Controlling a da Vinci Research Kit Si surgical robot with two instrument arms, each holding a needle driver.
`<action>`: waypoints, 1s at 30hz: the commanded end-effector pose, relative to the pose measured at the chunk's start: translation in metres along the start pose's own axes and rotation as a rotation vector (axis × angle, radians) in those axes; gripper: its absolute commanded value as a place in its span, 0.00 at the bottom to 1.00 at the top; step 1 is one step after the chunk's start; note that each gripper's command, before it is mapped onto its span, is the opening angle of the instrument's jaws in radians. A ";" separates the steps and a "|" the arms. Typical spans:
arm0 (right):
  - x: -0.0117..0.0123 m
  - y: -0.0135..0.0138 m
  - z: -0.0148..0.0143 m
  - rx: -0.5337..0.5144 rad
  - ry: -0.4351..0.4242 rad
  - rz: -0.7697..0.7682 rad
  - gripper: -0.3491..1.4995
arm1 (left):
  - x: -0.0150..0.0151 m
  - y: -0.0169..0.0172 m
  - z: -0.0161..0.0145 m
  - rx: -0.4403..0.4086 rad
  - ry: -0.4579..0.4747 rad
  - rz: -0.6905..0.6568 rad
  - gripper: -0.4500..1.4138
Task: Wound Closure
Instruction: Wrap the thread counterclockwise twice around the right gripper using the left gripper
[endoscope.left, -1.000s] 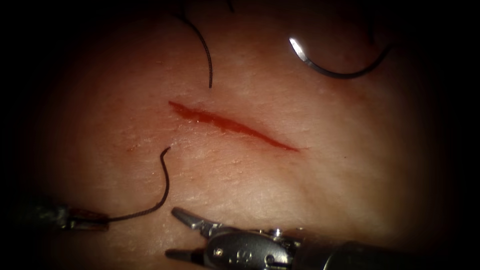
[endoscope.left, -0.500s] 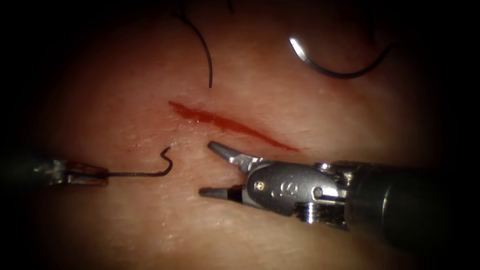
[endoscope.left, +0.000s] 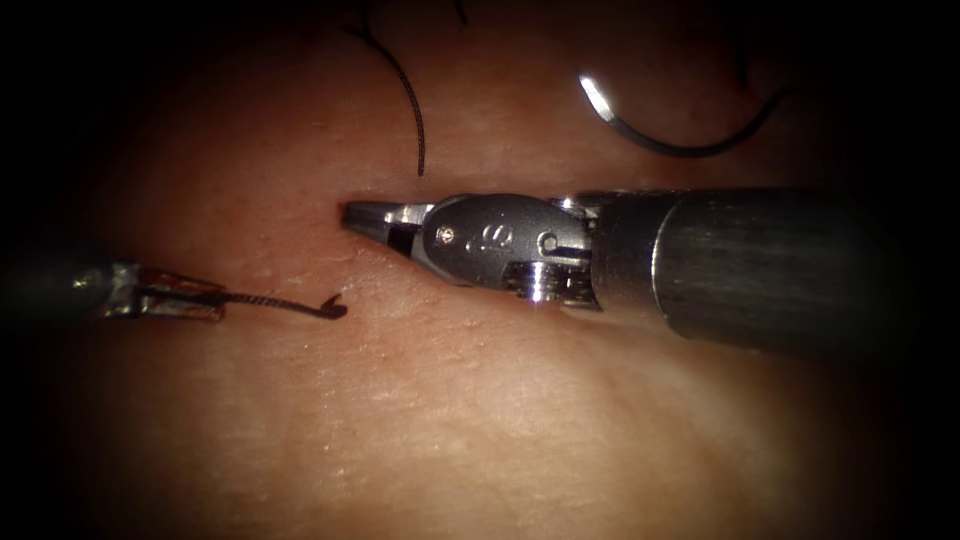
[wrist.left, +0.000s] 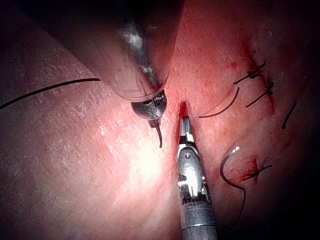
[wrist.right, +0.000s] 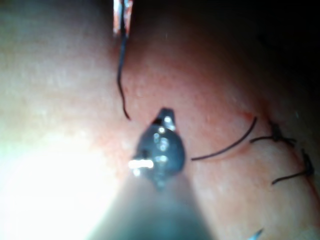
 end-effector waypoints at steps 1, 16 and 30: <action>-0.0006 -0.0001 0.0014 0.005 0.002 -0.005 0.00 | 0.0000 0.0002 0.0009 -0.001 0.006 0.006 0.00; -0.0027 -0.0022 0.0044 0.030 0.196 0.053 0.00 | -0.0004 -0.0101 0.0057 0.032 0.078 0.003 0.00; -0.0028 -0.0024 0.0033 -0.022 0.294 0.094 0.00 | -0.0076 -0.0111 0.0162 -0.019 0.083 0.097 0.00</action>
